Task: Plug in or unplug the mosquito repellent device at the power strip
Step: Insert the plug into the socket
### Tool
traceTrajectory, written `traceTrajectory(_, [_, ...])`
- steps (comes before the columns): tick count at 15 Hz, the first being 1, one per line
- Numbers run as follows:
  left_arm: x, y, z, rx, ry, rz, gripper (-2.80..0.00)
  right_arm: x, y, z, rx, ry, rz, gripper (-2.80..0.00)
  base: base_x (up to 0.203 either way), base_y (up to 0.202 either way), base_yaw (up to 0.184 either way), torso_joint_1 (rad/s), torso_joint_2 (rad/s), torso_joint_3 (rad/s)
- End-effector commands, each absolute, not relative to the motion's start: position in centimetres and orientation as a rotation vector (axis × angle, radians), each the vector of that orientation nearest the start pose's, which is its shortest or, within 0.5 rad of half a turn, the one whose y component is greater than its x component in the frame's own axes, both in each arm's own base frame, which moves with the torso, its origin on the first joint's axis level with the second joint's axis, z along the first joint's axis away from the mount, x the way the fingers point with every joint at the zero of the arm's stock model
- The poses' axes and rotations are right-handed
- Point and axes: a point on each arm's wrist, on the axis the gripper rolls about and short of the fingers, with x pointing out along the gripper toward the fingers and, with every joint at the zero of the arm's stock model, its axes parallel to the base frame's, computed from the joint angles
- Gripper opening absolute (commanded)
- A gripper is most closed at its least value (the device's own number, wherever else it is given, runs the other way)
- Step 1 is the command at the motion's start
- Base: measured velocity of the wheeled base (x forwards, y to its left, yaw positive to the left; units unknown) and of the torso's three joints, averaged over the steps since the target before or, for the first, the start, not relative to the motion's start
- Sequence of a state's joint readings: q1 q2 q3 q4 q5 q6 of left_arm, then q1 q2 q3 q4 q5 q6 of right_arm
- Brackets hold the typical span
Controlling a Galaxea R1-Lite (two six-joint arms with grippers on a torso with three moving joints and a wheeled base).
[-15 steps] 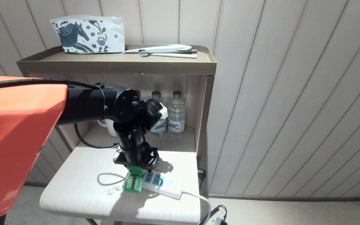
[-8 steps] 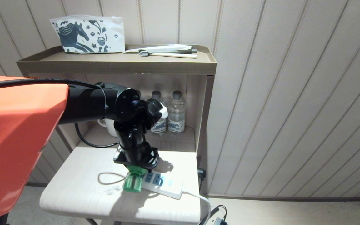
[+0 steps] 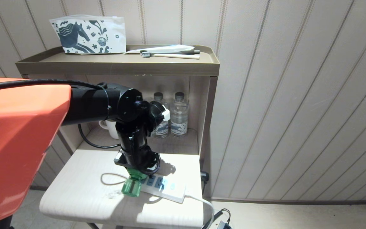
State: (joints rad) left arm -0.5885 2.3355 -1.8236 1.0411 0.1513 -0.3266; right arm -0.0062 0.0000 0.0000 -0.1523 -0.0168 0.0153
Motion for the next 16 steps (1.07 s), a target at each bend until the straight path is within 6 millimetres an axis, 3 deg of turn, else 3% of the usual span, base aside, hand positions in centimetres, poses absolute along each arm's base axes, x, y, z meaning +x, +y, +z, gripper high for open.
traceTrajectory(1, [33.5,-21.8,8.6,0.318,1.499,-0.092,-2.8,-2.4,0.0,9.1,0.016,-0.154,-0.022,-2.8,0.0,0.0,0.0,0.0,0.0,0.0])
traceTrajectory(5, [33.6,-21.5,9.1,0.315,1.493,-0.087,-2.8,-2.4,0.0,9.1,0.016,-0.153,-0.022,-2.8,0.0,0.0,0.0,0.0,0.0,0.0])
traceTrajectory(12, [32.1,-20.1,13.5,0.277,1.45,-0.087,-2.8,-2.4,0.0,9.1,0.016,-0.152,-0.022,-2.8,0.0,0.0,0.0,0.0,0.0,0.0])
traceTrajectory(16, [31.6,-19.7,14.3,0.282,1.457,-0.085,-2.8,-2.4,0.0,9.1,0.016,-0.154,-0.022,-2.8,0.0,0.0,0.0,0.0,0.0,0.0])
